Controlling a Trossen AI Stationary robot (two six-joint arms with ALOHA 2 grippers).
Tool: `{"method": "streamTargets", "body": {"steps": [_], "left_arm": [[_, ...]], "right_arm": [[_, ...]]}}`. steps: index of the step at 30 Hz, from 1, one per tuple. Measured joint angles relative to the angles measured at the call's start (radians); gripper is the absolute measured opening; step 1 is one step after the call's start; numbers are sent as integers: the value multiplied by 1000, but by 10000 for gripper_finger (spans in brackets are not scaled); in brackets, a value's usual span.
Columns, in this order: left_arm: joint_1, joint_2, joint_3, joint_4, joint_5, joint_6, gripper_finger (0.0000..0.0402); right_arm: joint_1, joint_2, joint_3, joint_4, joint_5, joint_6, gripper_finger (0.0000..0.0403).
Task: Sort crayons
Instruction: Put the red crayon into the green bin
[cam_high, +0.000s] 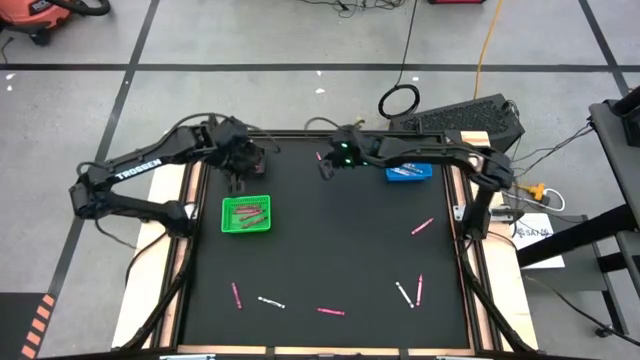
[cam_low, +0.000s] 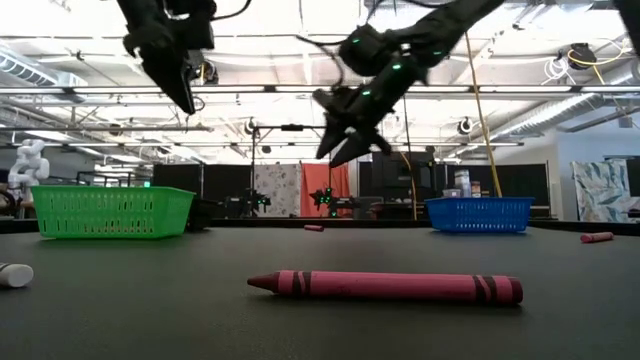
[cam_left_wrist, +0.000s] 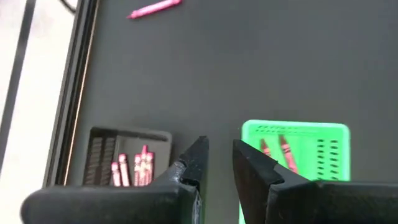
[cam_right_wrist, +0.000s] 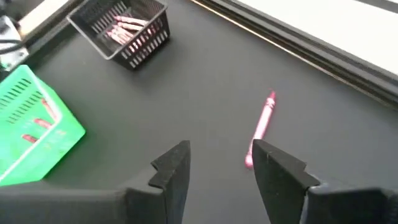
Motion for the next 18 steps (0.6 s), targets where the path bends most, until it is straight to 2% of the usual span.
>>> {"method": "streamTargets", "body": {"steps": [8,14,18], "left_arm": [[-124,-55,0,-42,11,-66,70],[-222,-78,-3,-79,36,-102,70],[-276,-80,-30,-78,36,-112,70]], "right_arm": [[-36,215,300,-225,-3,-41,159],[-76,353,455,-417,-78,-32,158],[-95,421,522,-462,-103,-16,158]]}}
